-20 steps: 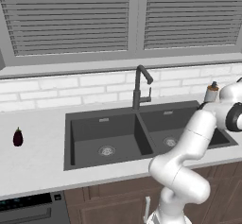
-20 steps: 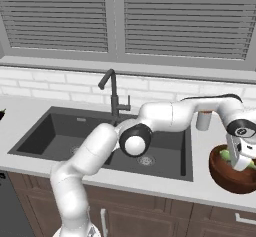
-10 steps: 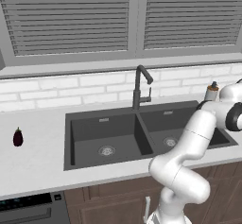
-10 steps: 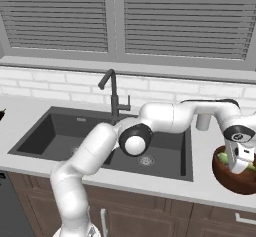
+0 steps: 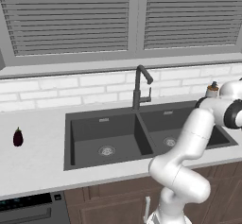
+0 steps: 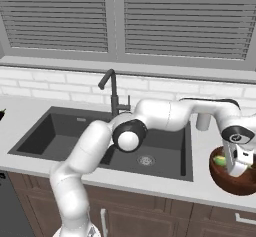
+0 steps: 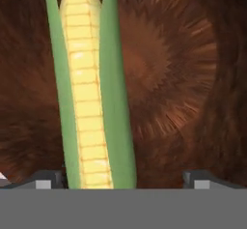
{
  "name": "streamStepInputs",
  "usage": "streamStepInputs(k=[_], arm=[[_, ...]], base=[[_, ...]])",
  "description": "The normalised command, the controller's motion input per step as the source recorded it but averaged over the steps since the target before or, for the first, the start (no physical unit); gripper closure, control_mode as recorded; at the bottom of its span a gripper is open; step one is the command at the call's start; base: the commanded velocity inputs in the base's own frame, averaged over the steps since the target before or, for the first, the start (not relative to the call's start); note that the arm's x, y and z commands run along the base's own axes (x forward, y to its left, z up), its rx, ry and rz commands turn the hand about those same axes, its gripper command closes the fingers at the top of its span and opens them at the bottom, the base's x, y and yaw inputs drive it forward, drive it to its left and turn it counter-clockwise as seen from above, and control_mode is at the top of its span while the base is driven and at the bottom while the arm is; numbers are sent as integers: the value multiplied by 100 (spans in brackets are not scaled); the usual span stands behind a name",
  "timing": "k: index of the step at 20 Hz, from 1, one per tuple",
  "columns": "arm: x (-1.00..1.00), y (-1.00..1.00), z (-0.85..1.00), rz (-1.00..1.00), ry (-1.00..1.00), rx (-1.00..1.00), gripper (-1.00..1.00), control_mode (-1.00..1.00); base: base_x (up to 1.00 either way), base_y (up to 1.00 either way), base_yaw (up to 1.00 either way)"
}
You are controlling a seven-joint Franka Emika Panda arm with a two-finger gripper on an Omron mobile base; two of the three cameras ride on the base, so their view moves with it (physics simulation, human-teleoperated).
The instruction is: Pick the corn from the sink and place it in the bowl. Then pick the bowl and place it in the microwave. Then close the microwave door and press the start button.
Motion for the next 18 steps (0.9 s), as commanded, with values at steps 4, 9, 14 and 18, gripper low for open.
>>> streamStepInputs(k=[4,9,14,18], arm=[[-17,25,82,-2,-9,-3,-100,-100],[-32,10,65,-9,-3,0,-100,-100],[-54,1,-2,-20,0,0,-100,-100],[-44,2,-15,-23,0,0,-100,-100]], base=[[0,0,0],[0,0,0],[0,0,0],[0,0,0]])
